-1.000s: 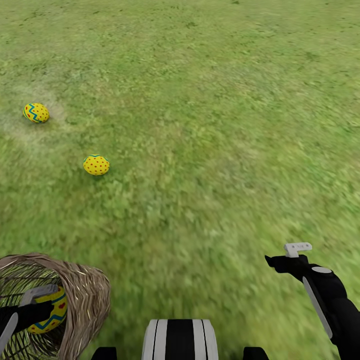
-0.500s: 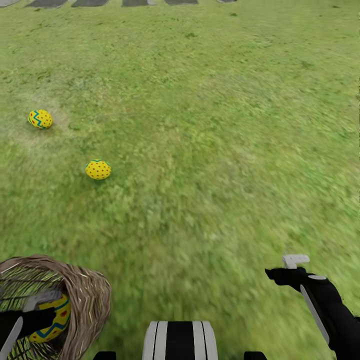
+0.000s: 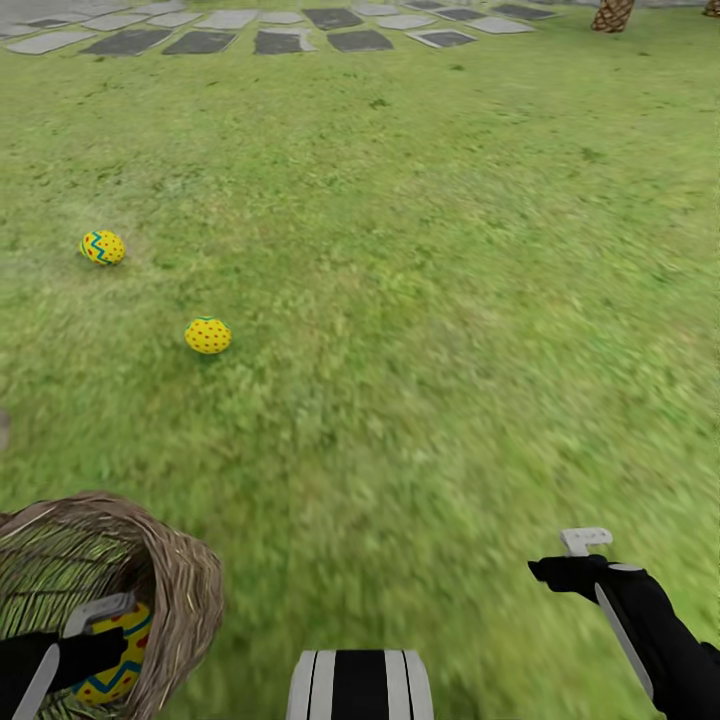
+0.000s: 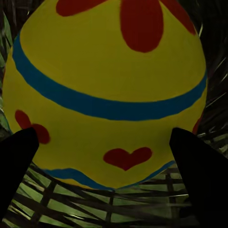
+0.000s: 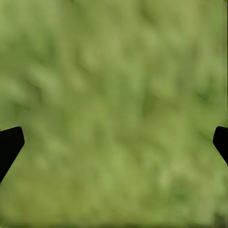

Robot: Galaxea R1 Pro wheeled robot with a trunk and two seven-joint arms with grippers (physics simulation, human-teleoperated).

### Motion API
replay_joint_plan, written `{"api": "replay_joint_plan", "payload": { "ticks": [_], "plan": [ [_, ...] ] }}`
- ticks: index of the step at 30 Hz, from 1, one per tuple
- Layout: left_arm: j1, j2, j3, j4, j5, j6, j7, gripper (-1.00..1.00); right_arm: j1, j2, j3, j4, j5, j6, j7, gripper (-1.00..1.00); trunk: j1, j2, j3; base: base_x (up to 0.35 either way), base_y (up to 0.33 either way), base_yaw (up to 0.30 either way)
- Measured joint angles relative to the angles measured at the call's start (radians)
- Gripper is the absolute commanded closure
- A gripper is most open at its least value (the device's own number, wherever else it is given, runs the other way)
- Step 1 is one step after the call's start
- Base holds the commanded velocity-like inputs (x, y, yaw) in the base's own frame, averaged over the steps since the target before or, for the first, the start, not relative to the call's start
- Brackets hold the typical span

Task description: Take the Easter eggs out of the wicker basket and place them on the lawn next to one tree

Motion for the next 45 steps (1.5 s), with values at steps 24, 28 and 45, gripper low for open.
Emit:
{"api": "replay_joint_plan", "payload": {
  "ticks": [24,28,45],
  "plan": [
    [0.000,0.002,0.004,-0.016,0.012,0.005,-0.001,1.00,-0.001,0.045,0.058,-0.010,0.004,0.002,-0.012,-1.00,-0.011,0.006,0.093,-0.048,0.000,0.000],
    [0.000,0.002,0.004,-0.041,0.032,0.006,0.000,1.00,0.000,0.045,0.058,-0.006,0.005,0.002,-0.012,-1.00,-0.013,0.007,0.108,0.000,0.000,0.000],
    [0.001,0.000,-0.001,-0.080,0.072,0.020,0.002,1.00,0.000,0.049,0.061,-0.002,0.005,0.002,-0.011,-1.00,-0.020,0.011,0.174,0.000,0.000,0.000]
  ]
}}
